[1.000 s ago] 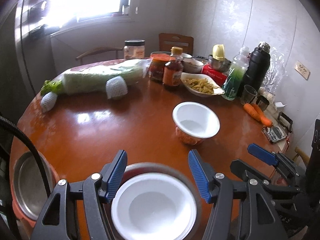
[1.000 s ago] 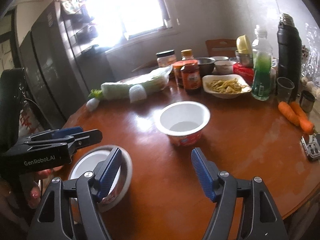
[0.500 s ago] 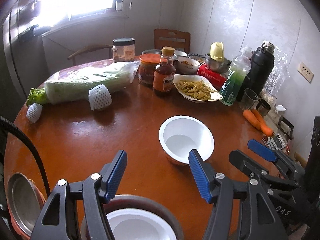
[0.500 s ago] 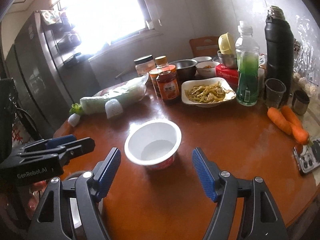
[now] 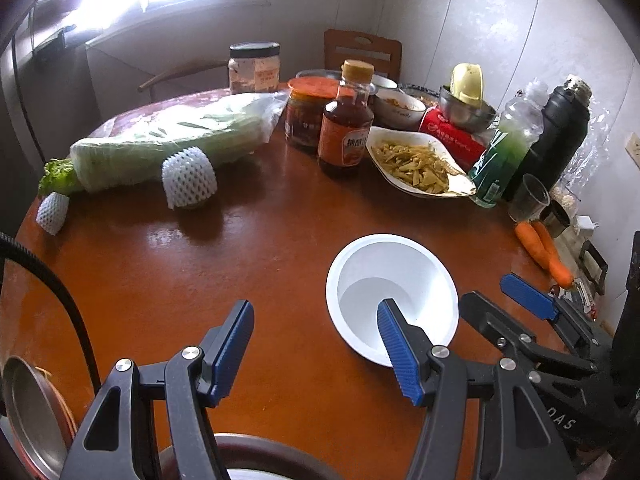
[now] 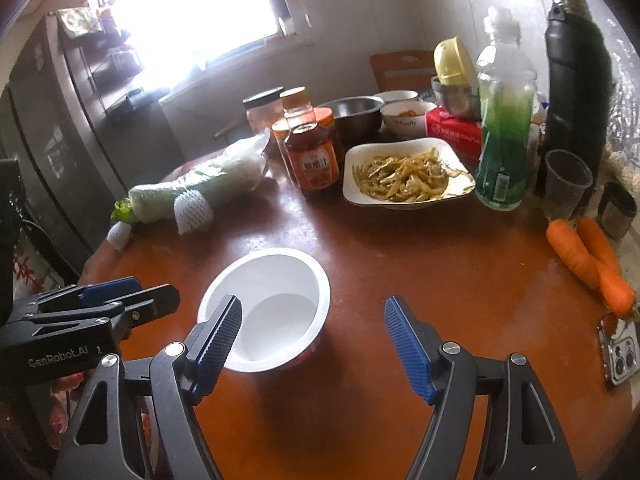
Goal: Organize plates and bowls
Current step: 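Move both grippers toward the second white paper bowl, then position both grippers around the second white bowl rim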
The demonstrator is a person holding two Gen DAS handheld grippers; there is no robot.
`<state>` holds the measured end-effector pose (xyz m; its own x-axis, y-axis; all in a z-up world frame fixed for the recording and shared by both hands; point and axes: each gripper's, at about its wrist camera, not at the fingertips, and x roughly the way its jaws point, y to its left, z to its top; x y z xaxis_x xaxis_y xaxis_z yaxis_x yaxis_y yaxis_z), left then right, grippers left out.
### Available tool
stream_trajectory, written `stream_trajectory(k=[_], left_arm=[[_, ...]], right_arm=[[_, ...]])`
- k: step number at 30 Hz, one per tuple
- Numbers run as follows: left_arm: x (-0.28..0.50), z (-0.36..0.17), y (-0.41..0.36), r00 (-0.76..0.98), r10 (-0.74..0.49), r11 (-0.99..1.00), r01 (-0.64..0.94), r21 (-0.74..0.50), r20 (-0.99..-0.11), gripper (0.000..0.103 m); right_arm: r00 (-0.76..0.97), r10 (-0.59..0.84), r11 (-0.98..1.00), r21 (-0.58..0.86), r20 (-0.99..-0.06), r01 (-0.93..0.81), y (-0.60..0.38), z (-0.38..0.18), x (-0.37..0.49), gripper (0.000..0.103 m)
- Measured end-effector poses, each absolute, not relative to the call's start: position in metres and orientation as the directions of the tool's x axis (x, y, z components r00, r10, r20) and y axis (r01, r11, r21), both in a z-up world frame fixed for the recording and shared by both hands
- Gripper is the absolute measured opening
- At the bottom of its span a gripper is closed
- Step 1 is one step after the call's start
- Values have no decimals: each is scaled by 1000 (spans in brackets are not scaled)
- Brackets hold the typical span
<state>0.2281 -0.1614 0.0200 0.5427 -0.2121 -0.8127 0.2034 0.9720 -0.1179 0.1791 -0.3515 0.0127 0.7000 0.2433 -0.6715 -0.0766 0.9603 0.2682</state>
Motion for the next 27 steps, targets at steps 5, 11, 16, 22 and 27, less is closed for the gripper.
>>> stream_trajectory(k=[5, 11, 16, 22, 27], left_arm=[[241, 11, -166, 519, -208, 973, 195, -122, -829, 64], [252, 1, -173, 489, -203, 972, 202, -116, -848, 64], [258, -5, -175, 473, -197, 973, 204, -110, -859, 64], [262, -11, -178, 454, -194, 972, 212, -106, -870, 64], [265, -14, -178, 445, -187, 972, 212, -100, -876, 64]], right_arm=[[669, 263, 958, 272, -695, -94, -348, 2, 194, 75], [646, 272, 955, 283, -713, -89, -351, -9, 202, 75], [634, 271, 956, 281, -724, -88, -352, -15, 206, 75], [627, 261, 959, 270, -734, -84, -352, -18, 208, 75], [621, 248, 963, 257, -743, -78, -351, -19, 210, 75]])
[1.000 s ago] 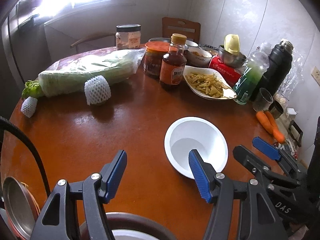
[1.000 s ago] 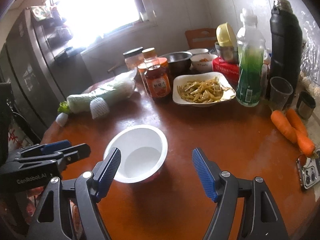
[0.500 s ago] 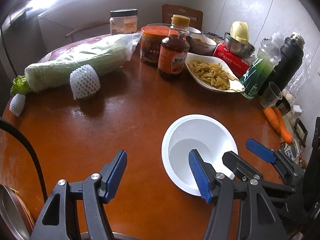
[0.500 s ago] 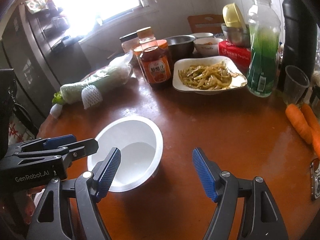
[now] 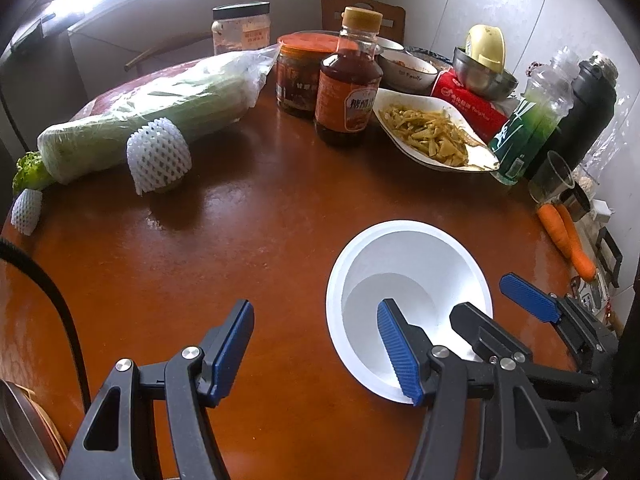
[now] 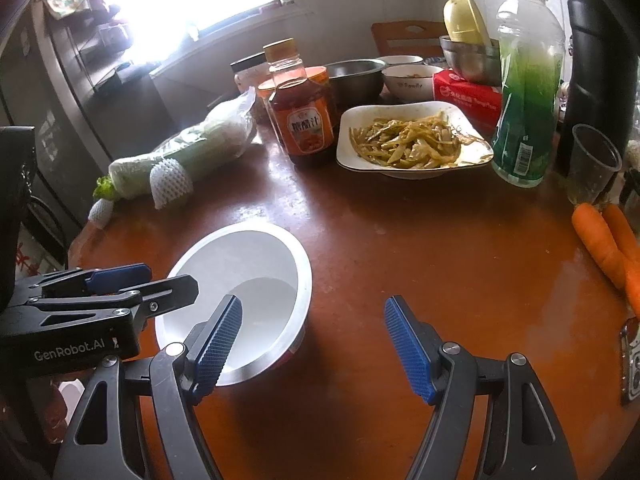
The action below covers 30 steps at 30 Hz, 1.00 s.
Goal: Organize plates and bowls
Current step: 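Position both grippers around the second white bowl rim, then close both grippers on the white bowl rim and lift it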
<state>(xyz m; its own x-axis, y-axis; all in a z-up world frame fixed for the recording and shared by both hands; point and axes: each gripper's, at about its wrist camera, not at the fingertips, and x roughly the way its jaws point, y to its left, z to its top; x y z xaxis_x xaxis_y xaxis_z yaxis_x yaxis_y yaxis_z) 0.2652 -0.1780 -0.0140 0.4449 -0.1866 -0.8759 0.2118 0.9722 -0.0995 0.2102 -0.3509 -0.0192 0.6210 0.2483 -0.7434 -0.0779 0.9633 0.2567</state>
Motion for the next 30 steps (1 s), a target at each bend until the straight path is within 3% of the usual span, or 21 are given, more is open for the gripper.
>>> stream_trajectory(k=[7, 11, 17, 25, 30], left_arm=[[270, -22, -177, 416, -174, 973, 211, -91, -893, 64], [271, -25, -179, 406, -175, 972, 215, -92, -897, 64], [270, -28, -179, 387, -203, 967, 224, -122, -899, 61], [261, -29, -189, 355, -266, 944, 282, -169, -896, 30], [256, -21, -188, 372, -285, 939, 293, -179, -884, 28]], right_arm=[[606, 247, 965, 250, -756, -81, -347, -25, 213, 72], [599, 266, 961, 258, -755, -100, -343, -26, 213, 56], [600, 288, 955, 270, -747, -123, -339, -24, 211, 43], [602, 303, 951, 273, -739, -143, -334, -18, 205, 35], [609, 305, 951, 272, -732, -148, -330, -12, 199, 33]])
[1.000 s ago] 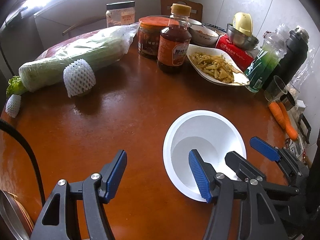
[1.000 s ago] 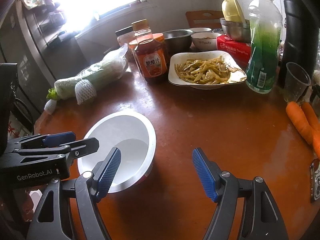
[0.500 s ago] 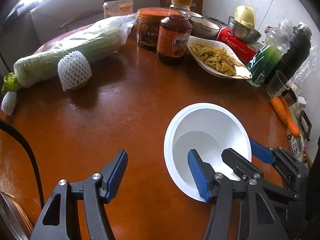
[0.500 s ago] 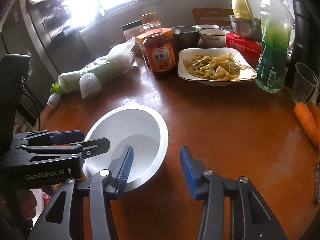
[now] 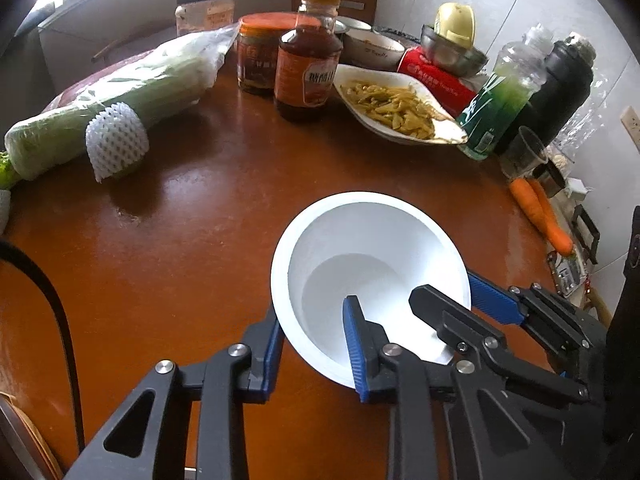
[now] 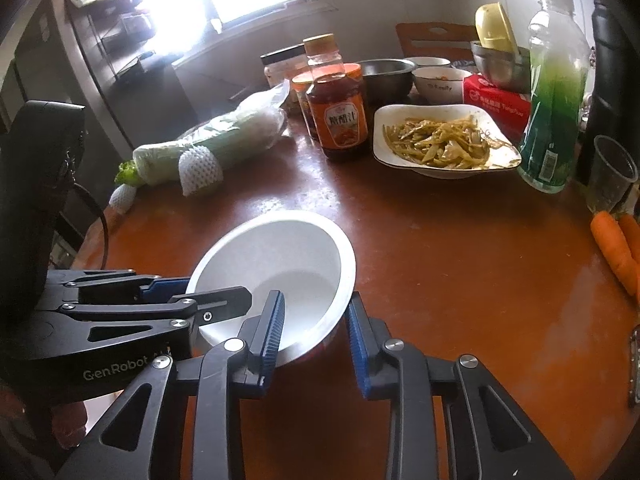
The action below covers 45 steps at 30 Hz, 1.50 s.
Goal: Organize plates and bowls
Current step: 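Close both grippers on the white bowl rim and lift it, then carry the white bowl with both grippers over the nested steel bowl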
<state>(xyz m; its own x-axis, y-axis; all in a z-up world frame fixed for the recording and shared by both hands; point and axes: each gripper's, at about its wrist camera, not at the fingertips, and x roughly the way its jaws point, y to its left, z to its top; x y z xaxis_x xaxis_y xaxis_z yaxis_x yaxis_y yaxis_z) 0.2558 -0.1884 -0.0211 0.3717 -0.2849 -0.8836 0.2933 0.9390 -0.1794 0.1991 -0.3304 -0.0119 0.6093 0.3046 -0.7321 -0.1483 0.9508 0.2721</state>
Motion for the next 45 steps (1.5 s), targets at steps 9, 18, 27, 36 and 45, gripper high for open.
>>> stream_trajectory(k=[9, 18, 27, 36, 45], left_arm=[[240, -1, -172, 409, -309, 937, 284, -202, -858, 28], [213, 29, -149, 477, -312, 941, 274, -199, -821, 28], [182, 53, -124, 535, -305, 947, 261, -190, -788, 28], [161, 70, -103, 573, -295, 952, 247, -182, -764, 28], [141, 79, -86, 599, -287, 955, 238, -175, -748, 28]], right_arm=[[632, 321, 946, 273, -705, -176, -319, 7, 187, 33], [666, 330, 944, 249, -669, -218, -297, 34, 165, 33], [695, 345, 939, 223, -630, -264, -272, 59, 138, 33], [707, 363, 931, 214, -607, -295, -251, 73, 122, 33], [721, 367, 928, 187, -588, -321, -233, 84, 104, 33]])
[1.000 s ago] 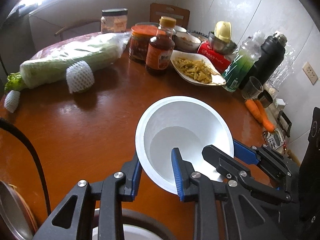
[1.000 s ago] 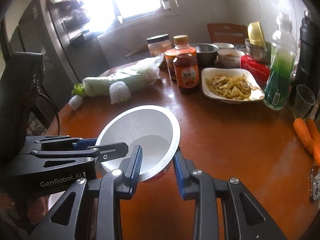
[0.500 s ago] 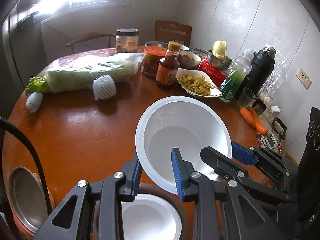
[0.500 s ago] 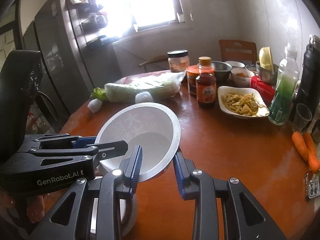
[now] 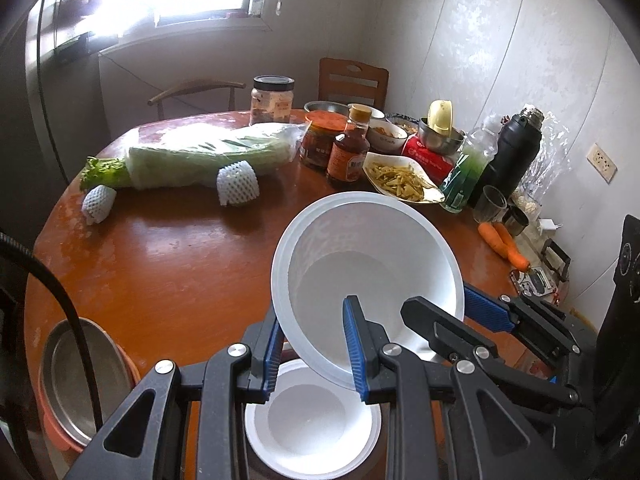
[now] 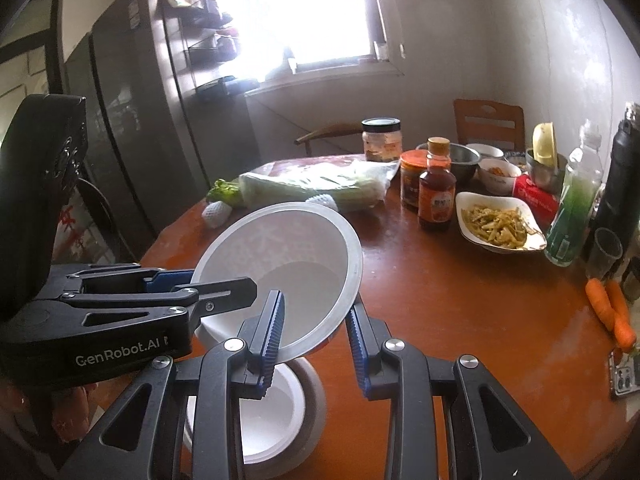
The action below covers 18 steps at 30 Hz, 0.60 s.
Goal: Organize plates and bowls
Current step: 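Carry the white bowl with both grippers over the nested steel bowl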
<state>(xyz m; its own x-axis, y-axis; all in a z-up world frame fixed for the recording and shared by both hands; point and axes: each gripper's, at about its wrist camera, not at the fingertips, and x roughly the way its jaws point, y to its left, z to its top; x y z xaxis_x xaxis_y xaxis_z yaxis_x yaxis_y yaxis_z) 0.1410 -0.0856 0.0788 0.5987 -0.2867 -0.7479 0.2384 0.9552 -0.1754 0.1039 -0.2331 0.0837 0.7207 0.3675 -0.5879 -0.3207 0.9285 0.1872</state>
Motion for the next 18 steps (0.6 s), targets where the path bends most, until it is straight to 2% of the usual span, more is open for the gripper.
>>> stream_trajectory(k=[18], left_arm=[[96, 75, -61, 625, -277, 959, 222, -174, -730, 29]], right_arm=[[722, 384, 920, 169, -575, -355, -208, 81, 65, 34]])
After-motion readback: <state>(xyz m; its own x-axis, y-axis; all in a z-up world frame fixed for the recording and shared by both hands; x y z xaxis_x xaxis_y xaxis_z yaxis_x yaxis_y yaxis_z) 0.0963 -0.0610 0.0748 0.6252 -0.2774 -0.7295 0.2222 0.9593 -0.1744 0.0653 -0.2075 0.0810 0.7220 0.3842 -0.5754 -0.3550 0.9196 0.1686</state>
